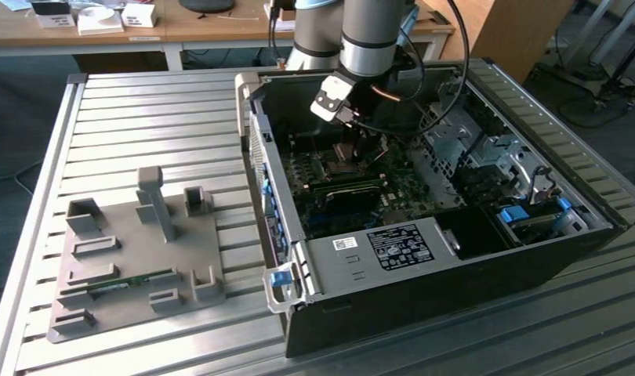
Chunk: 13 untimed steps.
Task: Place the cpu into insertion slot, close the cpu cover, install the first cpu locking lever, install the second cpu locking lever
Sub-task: 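Place the cpu into insertion slot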
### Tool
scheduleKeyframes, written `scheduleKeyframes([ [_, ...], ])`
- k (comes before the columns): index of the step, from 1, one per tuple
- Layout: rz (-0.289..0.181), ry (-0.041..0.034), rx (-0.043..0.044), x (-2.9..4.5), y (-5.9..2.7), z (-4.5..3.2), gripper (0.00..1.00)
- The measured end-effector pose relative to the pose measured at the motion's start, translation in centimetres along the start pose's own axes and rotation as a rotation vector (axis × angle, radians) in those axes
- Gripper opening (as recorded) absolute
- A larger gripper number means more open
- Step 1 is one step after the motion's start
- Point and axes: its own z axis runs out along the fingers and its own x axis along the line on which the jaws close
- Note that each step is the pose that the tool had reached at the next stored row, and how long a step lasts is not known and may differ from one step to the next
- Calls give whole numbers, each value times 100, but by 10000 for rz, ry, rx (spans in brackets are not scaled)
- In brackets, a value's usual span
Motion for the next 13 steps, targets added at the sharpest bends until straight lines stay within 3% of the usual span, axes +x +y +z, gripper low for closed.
scheduleKeyframes([
  [7, -24, 2, 2, 1, -36, 57, 54],
  [13, -24, 1, 2, 61, -41, 90, 54],
])
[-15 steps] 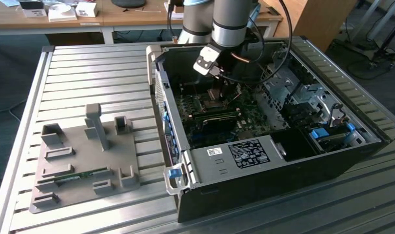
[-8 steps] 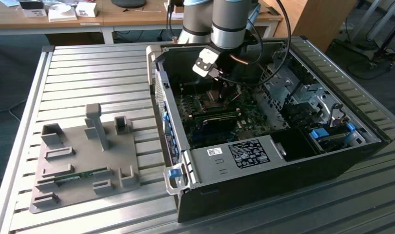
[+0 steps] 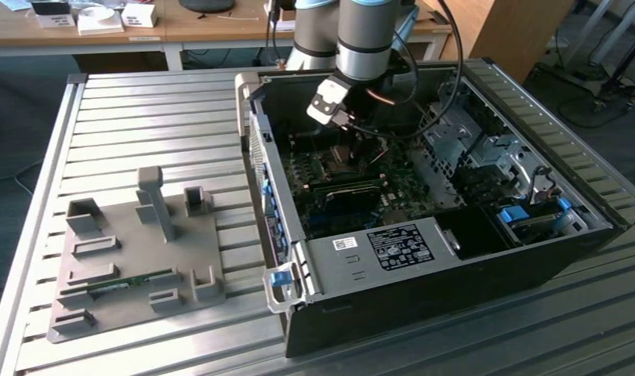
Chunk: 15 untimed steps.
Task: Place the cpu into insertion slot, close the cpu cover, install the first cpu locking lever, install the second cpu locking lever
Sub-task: 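Place the cpu into insertion slot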
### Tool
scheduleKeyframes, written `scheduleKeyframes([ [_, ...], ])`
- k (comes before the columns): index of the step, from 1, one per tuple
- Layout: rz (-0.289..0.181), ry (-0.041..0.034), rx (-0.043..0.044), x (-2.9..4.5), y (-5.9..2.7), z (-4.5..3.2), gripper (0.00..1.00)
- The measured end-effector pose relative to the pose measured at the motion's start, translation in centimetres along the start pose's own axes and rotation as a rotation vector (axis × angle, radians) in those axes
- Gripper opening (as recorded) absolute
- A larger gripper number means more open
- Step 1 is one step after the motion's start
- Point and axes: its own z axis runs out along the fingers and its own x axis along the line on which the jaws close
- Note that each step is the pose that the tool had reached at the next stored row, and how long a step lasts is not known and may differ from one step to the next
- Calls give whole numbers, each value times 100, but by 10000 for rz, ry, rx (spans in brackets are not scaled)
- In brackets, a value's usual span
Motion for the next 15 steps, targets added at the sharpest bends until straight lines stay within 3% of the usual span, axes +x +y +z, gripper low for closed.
scheduleKeyframes([
  [15, 0, 1, 0, 7, -7, 75, 54],
])
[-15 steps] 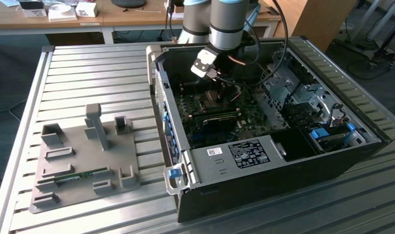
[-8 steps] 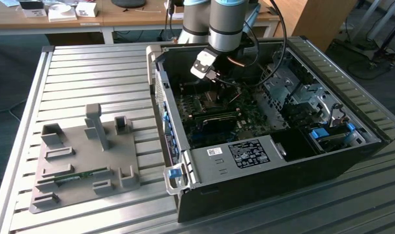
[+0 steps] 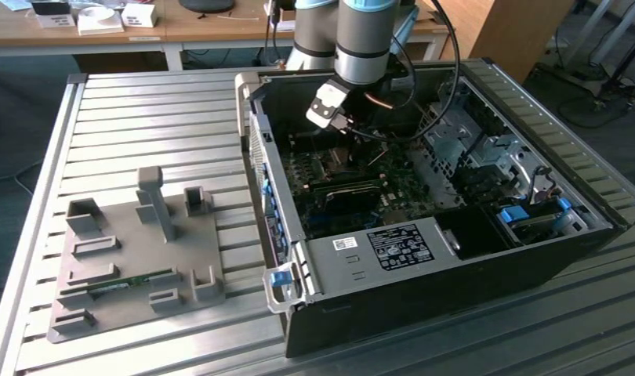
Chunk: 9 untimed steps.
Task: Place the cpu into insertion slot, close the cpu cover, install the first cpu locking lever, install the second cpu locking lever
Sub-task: 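Place the cpu into insertion slot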
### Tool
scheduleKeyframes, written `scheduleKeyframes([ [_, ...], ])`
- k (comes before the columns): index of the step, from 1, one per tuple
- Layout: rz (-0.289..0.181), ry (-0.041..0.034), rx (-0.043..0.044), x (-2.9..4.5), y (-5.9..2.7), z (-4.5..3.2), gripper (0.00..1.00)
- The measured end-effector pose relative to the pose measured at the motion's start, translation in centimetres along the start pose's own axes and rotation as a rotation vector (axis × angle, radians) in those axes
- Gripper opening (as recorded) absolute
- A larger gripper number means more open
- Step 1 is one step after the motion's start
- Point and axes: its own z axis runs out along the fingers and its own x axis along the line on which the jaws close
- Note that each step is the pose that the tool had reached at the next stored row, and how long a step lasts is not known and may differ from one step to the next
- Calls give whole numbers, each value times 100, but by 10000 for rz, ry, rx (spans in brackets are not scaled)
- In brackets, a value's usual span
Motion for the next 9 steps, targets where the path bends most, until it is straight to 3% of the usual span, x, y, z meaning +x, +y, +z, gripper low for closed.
scheduleKeyframes([
  [9, 1, -1, 79, 0, 0, 1, 54],
])
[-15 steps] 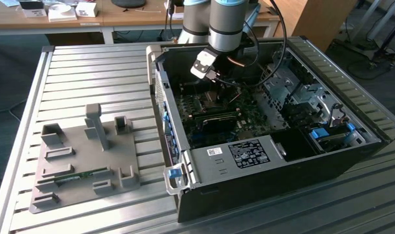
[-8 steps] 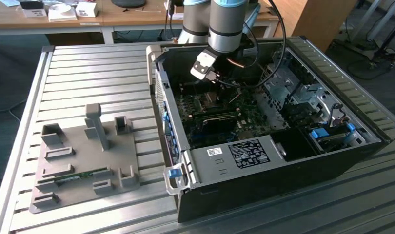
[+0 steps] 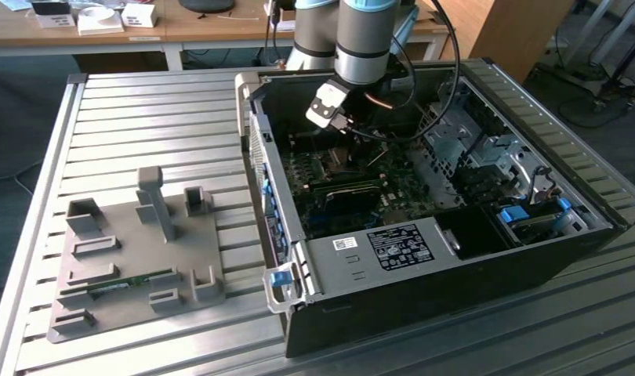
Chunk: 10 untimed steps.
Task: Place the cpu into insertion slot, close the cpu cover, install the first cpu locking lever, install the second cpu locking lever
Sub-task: 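Place the cpu into insertion slot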
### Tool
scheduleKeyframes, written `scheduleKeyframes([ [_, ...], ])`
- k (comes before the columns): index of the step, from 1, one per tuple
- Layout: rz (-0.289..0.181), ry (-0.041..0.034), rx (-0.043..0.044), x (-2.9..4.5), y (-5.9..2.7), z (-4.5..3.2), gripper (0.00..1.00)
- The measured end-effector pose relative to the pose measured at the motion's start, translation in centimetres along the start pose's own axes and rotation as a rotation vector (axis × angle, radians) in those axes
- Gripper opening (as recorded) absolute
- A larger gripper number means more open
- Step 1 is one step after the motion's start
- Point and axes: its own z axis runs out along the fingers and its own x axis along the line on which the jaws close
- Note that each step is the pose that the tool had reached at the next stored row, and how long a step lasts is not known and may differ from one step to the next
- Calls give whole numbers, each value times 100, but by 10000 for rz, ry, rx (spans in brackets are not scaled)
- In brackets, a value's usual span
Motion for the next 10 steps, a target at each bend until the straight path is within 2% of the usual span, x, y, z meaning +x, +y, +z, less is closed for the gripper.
scheduleKeyframes([
  [10, 0, 1, 2, 2, -4, 15, 54],
])
